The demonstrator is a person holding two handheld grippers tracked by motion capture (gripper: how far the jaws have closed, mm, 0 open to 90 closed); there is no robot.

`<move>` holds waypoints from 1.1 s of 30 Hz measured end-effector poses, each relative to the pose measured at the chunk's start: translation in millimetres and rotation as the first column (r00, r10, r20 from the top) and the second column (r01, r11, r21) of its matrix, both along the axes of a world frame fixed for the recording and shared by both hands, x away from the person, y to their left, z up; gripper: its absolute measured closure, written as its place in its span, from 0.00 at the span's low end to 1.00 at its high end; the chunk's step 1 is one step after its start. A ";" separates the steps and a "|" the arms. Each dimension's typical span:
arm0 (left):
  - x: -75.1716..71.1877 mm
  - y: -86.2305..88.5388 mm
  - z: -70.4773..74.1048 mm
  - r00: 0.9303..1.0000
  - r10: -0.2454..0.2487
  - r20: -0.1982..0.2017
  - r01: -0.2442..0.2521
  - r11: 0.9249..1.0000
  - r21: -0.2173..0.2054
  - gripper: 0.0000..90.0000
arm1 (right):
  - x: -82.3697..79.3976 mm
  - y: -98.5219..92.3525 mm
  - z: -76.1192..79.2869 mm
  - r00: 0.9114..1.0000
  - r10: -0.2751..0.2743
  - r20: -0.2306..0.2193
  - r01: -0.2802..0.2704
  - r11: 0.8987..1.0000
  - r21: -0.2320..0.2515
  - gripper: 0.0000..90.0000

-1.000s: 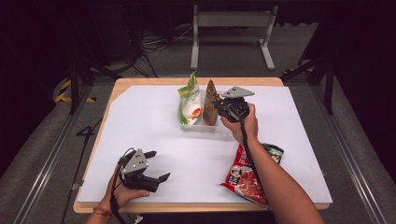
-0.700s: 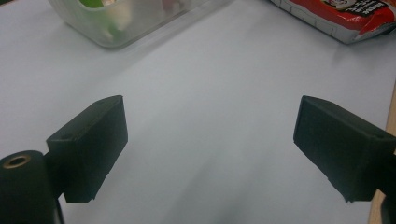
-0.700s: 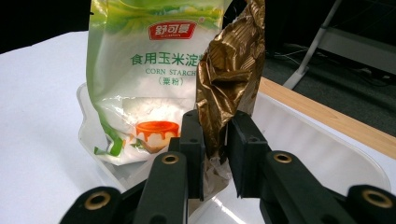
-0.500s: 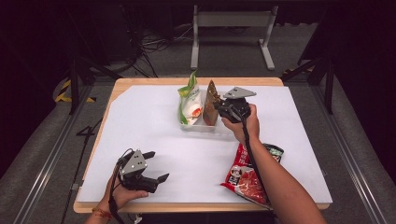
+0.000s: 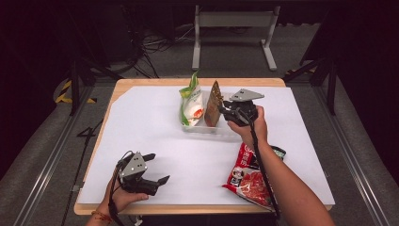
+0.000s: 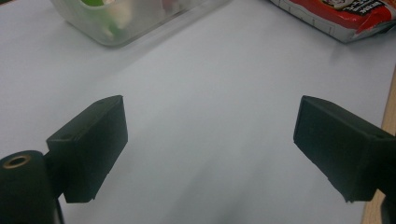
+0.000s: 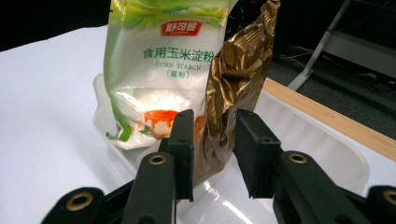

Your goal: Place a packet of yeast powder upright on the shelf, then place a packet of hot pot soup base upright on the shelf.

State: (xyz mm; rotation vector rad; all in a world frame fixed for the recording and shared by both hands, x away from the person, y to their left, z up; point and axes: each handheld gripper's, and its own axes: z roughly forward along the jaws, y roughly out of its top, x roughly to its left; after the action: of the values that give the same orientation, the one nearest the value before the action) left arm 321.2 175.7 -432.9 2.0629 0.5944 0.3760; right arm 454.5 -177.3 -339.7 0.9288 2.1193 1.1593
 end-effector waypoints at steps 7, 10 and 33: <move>-2.0 -0.2 -0.3 1.000 -0.002 -0.002 0.002 1.000 0.000 0.12 | -20.0 -22.2 3.4 0.999 0.041 -0.001 -0.041 0.999 0.004 0.70; -2.7 -0.9 0.1 1.000 -0.007 -0.002 0.007 1.000 0.003 0.12 | -27.6 -31.1 3.6 0.999 0.052 -0.007 -0.052 0.999 0.004 0.68; -0.6 -19.2 -3.6 0.999 -0.041 -0.035 0.043 0.998 0.049 0.12 | -73.4 -142.6 -30.7 0.992 0.048 -0.121 -0.053 0.998 -0.040 0.52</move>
State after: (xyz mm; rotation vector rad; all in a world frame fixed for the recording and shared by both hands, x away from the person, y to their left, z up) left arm 320.5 156.6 -436.5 2.1297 0.5667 0.3348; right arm 381.0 -319.9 -370.4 0.9514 2.2664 1.1021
